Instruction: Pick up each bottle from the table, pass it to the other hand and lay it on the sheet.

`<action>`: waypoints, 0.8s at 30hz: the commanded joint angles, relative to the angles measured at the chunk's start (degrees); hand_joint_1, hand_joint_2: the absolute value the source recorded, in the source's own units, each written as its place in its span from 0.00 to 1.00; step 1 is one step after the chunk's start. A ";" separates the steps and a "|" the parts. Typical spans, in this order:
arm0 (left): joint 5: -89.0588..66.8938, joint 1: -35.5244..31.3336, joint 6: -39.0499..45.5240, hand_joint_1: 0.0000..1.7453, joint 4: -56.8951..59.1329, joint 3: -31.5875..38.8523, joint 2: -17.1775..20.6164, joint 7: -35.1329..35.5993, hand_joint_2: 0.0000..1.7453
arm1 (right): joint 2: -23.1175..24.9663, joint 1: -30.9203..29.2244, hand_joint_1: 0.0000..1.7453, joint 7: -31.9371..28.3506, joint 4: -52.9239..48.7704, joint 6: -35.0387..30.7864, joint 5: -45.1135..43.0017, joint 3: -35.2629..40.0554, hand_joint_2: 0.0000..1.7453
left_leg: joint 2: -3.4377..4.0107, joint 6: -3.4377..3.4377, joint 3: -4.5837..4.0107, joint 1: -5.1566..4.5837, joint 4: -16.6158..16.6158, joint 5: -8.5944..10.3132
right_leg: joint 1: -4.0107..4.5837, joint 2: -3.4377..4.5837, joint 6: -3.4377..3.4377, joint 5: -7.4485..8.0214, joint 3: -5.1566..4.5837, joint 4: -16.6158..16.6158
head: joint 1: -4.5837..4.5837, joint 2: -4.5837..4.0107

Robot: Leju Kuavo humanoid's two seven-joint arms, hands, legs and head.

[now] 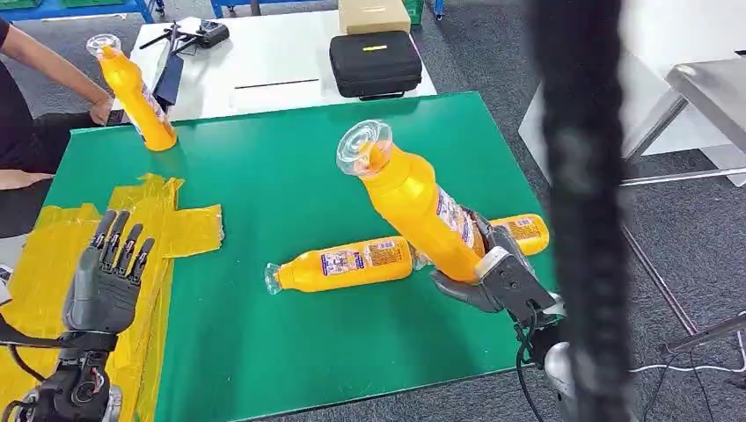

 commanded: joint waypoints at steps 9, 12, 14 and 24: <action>5.79 -7.92 -0.22 0.00 2.34 -12.14 -3.80 1.66 1.00 | 9.12 -18.60 1.00 9.07 16.18 1.31 9.18 7.30 1.00 | 0.14 -0.09 0.12 0.04 -0.01 0.06 | 0.05 0.03 0.02 0.06 0.12 -0.02 | -0.02 0.00; 5.38 -12.35 0.87 0.00 3.75 -14.91 -4.73 1.68 1.00 | 11.98 -26.05 1.00 12.13 23.55 3.62 11.30 11.49 1.00 | 0.19 -0.09 0.13 0.04 0.06 0.07 | 0.07 0.08 0.03 0.05 0.11 0.06 | -0.02 0.00; 0.98 -14.90 4.37 0.00 4.03 -16.90 -5.30 1.11 1.00 | 14.10 -30.55 1.00 13.22 28.43 4.06 12.04 14.36 1.00 | 0.35 -0.14 0.15 0.08 0.14 0.02 | 0.10 0.20 0.03 0.08 0.11 0.12 | -0.02 0.00; -5.08 -17.28 10.97 0.00 2.09 -21.21 -6.84 0.41 1.00 | 20.27 -39.63 1.00 13.51 40.28 4.18 13.60 22.08 1.00 | 0.23 -0.12 0.15 0.07 0.12 0.08 | 0.07 0.10 0.05 0.02 0.12 0.22 | 0.02 0.00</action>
